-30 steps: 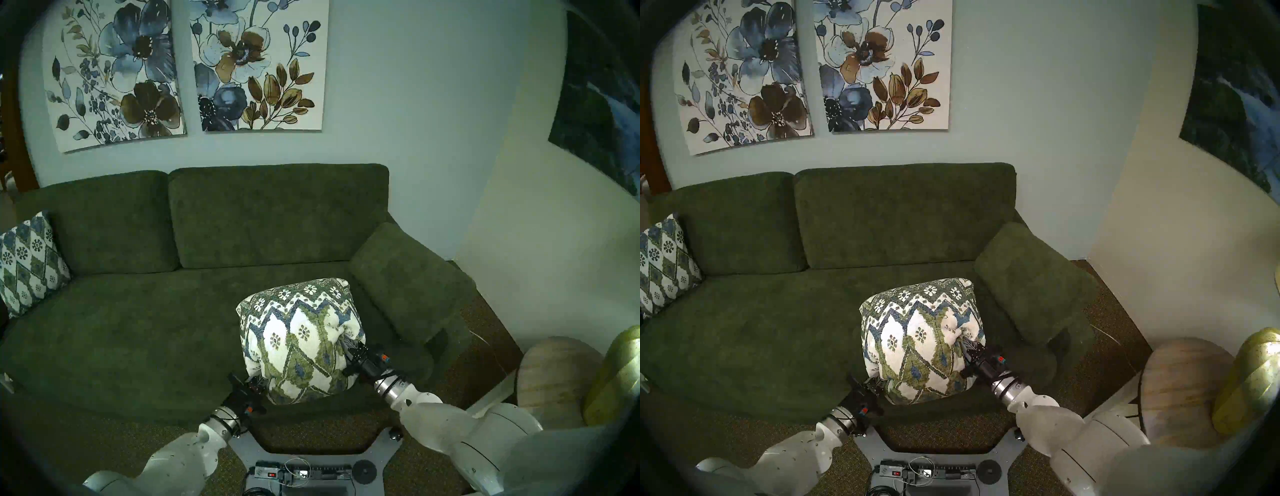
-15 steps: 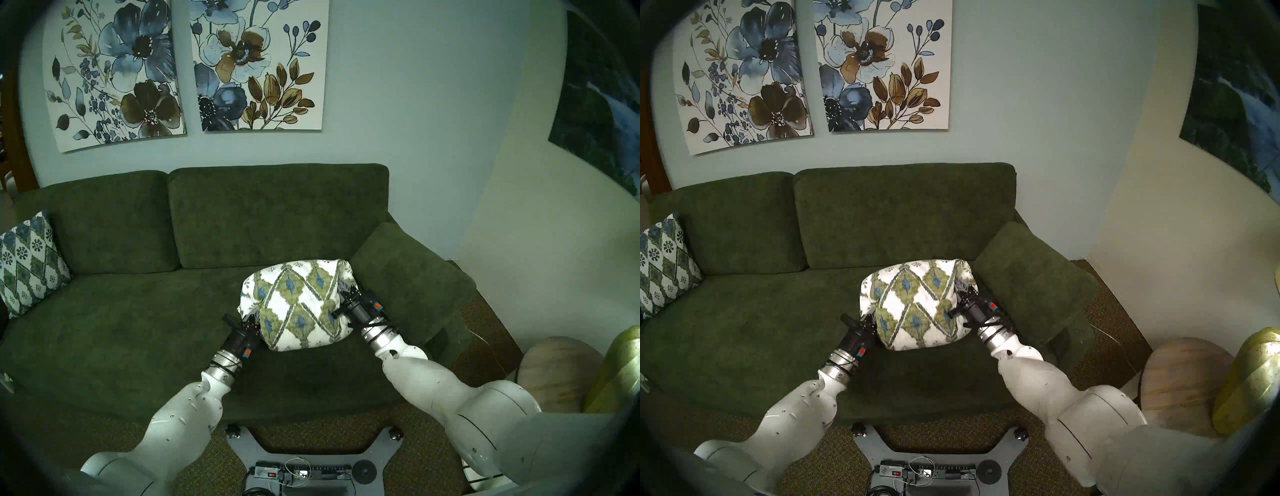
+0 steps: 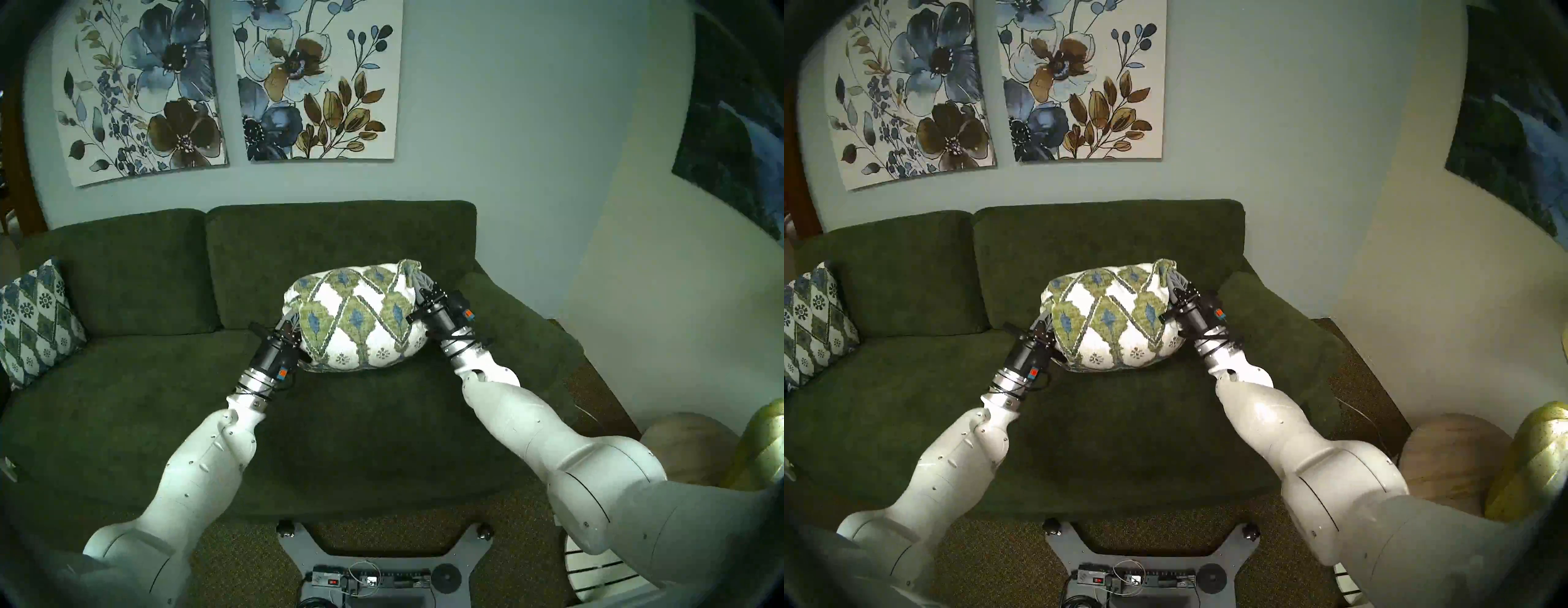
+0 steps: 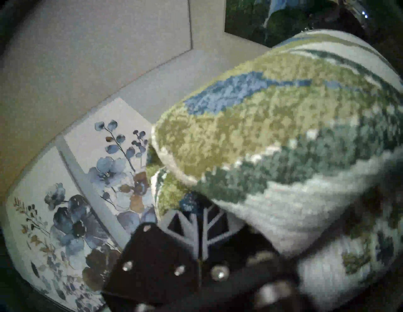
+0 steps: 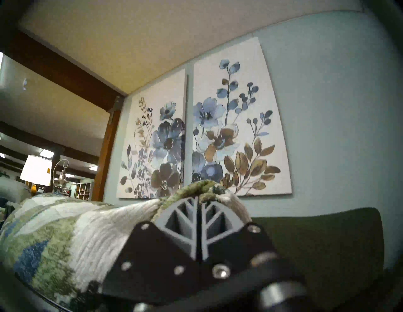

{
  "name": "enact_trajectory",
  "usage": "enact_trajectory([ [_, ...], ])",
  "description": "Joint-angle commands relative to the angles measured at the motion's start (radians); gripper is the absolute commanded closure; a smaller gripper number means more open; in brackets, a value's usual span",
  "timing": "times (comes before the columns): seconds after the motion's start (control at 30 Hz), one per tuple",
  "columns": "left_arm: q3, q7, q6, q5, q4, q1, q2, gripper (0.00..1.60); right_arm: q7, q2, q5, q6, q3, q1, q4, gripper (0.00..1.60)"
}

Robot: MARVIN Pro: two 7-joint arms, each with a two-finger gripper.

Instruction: Fluff a cushion

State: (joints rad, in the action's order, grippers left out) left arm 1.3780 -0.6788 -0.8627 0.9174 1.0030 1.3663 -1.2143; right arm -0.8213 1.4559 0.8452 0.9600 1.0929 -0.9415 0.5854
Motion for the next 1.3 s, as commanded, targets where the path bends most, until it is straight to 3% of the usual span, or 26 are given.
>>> enact_trajectory([
  [0.0,0.019,-0.034,-0.013,0.024,0.111,-0.087,0.024,1.60,-0.023,0.009,-0.005,0.000,0.021,0.110,0.111,1.60],
  [0.27,0.036,-0.064,-0.019,0.069,0.196,-0.119,0.051,1.60,-0.054,0.014,-0.020,0.000,0.034,0.135,0.192,1.60],
  [0.43,0.011,-0.074,-0.009,0.137,0.242,-0.068,0.063,1.60,-0.094,0.014,-0.057,0.000,0.012,0.073,0.209,1.60],
  [0.57,-0.015,-0.060,0.025,0.176,0.139,-0.020,0.056,1.60,-0.084,0.010,-0.078,0.000,-0.009,0.006,0.140,1.60],
  [0.93,-0.059,-0.036,0.070,0.172,-0.134,0.122,0.022,1.60,-0.044,-0.017,-0.083,0.000,-0.042,-0.165,-0.086,1.60],
  [0.97,-0.070,-0.025,0.073,0.175,-0.123,0.130,0.021,1.60,-0.042,-0.022,-0.084,0.000,-0.055,-0.136,-0.091,1.60],
  [1.03,-0.080,-0.022,0.077,0.175,-0.188,0.164,0.002,1.60,-0.042,-0.018,-0.086,0.000,-0.053,-0.207,-0.139,1.60],
  [1.27,-0.127,-0.012,0.087,0.180,-0.285,0.228,-0.058,1.60,-0.040,-0.002,-0.099,0.000,-0.084,-0.269,-0.239,1.60],
])
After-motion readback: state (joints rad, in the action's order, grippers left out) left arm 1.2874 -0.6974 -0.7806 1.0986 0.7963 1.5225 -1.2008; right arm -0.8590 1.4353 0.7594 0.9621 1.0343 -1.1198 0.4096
